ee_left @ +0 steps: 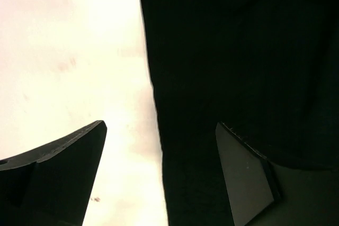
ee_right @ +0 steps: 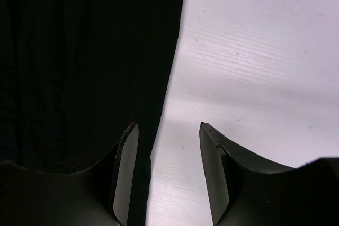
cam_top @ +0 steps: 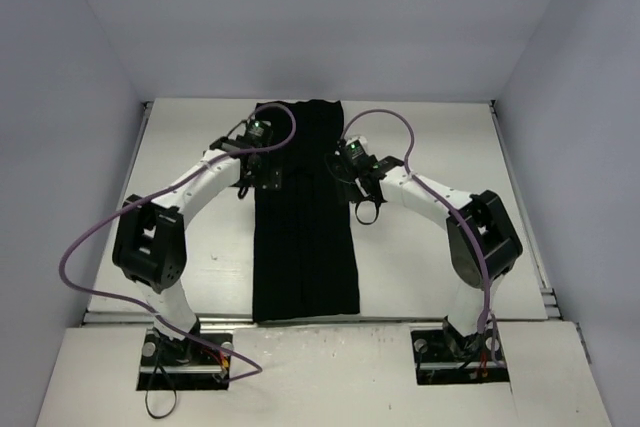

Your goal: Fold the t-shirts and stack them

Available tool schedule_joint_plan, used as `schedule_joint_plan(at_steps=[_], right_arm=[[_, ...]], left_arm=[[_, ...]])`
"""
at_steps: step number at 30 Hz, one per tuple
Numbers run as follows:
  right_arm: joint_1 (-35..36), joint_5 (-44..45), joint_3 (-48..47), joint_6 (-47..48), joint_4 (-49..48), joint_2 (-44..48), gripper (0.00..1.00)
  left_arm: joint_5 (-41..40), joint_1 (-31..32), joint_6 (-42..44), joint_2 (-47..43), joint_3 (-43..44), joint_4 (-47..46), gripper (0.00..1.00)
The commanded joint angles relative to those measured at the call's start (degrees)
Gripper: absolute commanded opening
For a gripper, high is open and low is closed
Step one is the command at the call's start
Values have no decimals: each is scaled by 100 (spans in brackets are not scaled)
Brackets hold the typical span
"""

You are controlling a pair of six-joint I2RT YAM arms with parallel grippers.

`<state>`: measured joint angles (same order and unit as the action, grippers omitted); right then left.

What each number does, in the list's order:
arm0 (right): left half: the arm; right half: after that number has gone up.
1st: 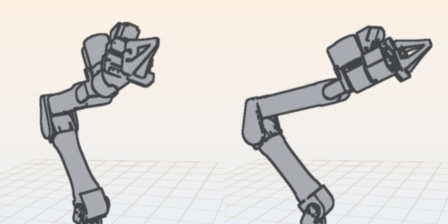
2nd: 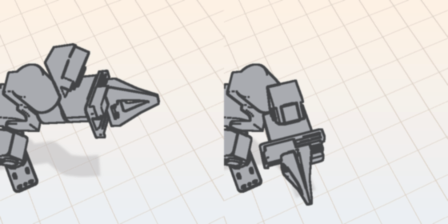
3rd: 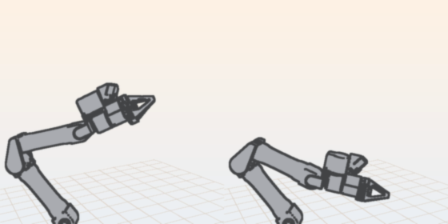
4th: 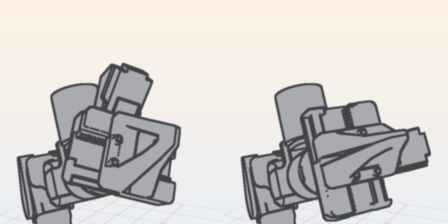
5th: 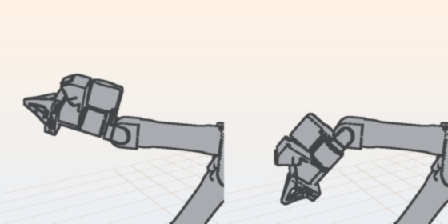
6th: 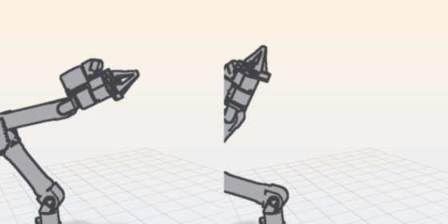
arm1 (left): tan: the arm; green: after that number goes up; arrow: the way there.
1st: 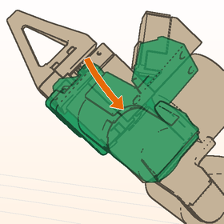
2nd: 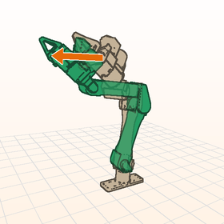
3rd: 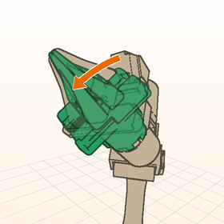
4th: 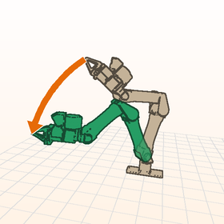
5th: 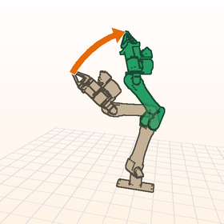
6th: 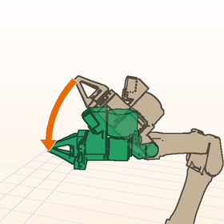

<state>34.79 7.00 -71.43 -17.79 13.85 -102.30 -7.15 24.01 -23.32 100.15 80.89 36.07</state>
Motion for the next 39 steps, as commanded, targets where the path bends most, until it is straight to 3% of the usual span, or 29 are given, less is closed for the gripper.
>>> schedule_joint_plan(at_steps=[1, 19, 29, 34, 39], right_arm=[[-69, 16, -154, -90, -132, -181, 47], [-256, 406, -717, -66, -356, -1560, 47], [-773, 290, -2007, 274, -325, -2321, 47], [-869, 241, -2250, 329, -241, -1899, 47], [-904, 190, -1621, 266, -186, -770, 48]], left_arm=[[-236, -10, -599, -113, -234, -65, 80], [-805, -60, -206, 1851, 638, -43, 68], [-971, -430, 147, 2993, 2730, 470, 68], [-707, -589, 200, 2581, 3242, 594, 72], [-185, -517, 218, 995, 2346, 774, 76]])
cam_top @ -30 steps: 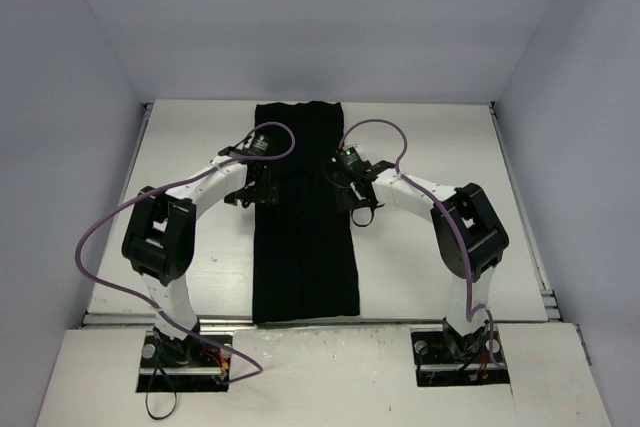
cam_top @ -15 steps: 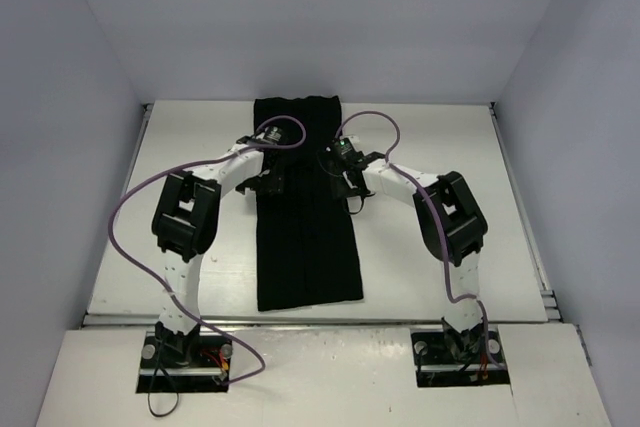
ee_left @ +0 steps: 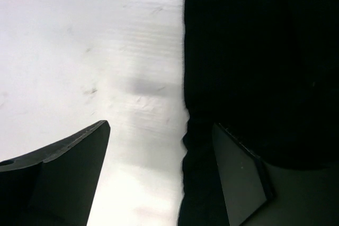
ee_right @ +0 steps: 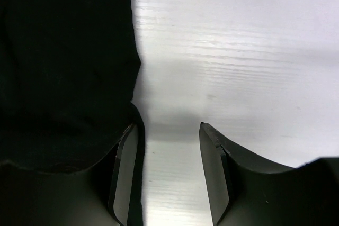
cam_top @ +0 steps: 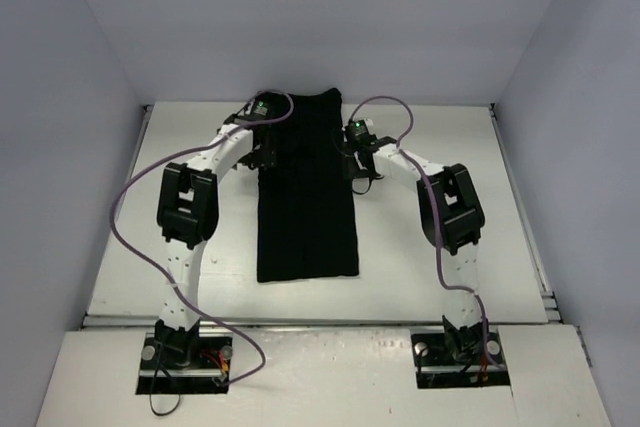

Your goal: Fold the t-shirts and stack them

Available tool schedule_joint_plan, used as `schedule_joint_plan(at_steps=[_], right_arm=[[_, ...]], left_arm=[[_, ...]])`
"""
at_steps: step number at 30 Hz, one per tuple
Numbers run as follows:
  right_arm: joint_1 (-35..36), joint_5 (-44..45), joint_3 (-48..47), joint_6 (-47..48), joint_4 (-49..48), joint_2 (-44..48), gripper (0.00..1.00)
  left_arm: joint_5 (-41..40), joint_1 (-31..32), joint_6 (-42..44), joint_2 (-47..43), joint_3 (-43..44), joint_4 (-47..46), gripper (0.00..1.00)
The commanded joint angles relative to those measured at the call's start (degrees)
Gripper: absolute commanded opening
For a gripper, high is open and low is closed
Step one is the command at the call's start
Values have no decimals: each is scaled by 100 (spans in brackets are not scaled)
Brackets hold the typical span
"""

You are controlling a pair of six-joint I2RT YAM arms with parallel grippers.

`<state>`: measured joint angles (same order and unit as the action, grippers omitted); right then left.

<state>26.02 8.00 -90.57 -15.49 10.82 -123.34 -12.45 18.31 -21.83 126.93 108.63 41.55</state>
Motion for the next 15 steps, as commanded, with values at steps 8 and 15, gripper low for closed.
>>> schedule_joint_plan(at_steps=[8, 15], right_arm=[[140, -404, 2342, -746, 166, 3206, 48], [1115, -537, 3522, -1679, 174, 3933, 46]], left_arm=[[1879, 100, -926, -4239, -3355, 301, 77], [2398, 384, -1535, -5258, -5240, 238, 72]])
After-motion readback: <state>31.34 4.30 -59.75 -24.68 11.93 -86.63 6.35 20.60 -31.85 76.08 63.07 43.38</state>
